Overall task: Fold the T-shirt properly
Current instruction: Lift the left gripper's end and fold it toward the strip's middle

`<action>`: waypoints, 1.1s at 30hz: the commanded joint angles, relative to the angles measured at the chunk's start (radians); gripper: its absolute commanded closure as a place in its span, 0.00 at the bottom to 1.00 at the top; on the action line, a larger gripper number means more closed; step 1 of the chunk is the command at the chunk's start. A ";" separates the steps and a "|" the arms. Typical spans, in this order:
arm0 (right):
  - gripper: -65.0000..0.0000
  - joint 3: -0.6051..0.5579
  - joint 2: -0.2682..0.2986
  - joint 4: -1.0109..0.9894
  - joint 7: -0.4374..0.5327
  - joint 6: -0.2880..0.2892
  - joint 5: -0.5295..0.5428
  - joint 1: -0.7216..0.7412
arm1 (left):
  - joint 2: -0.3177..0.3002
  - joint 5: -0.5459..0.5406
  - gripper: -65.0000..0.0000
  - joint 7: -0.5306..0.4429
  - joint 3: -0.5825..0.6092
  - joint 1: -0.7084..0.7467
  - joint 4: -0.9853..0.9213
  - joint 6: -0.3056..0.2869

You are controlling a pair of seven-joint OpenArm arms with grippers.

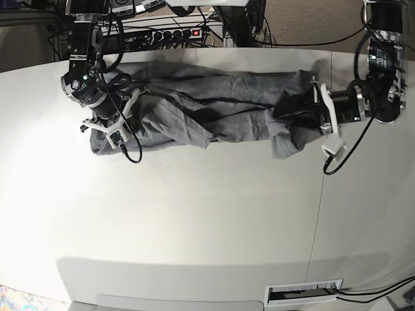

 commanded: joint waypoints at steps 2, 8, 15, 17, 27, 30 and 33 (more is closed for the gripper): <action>1.00 -0.028 0.004 0.015 0.014 0.004 0.010 0.025 | 0.019 -0.034 1.00 -0.051 -0.008 -0.009 0.016 -0.005; 1.00 -0.104 0.004 0.015 0.014 0.003 -0.039 0.031 | 0.099 0.011 1.00 -0.066 -0.007 -0.006 0.016 -0.005; 1.00 -0.093 0.005 0.015 0.016 0.002 -0.072 0.035 | 0.115 0.051 1.00 -0.066 -0.005 0.039 0.016 -0.005; 1.00 -0.089 0.005 0.015 0.016 0.002 -0.072 0.039 | 0.112 0.051 1.00 -0.068 0.007 0.066 0.016 -0.005; 1.00 -0.089 0.005 0.015 0.019 0.002 -0.072 0.041 | 0.121 0.261 1.00 -0.306 0.086 0.088 0.016 -0.005; 1.00 -0.089 0.005 0.015 0.019 0.002 -0.072 0.041 | 0.121 0.333 1.00 -0.356 0.098 0.088 0.016 -0.005; 1.00 -0.089 0.005 0.015 0.019 0.002 -0.071 0.041 | 0.121 0.351 1.00 -0.386 0.098 0.088 0.016 -0.005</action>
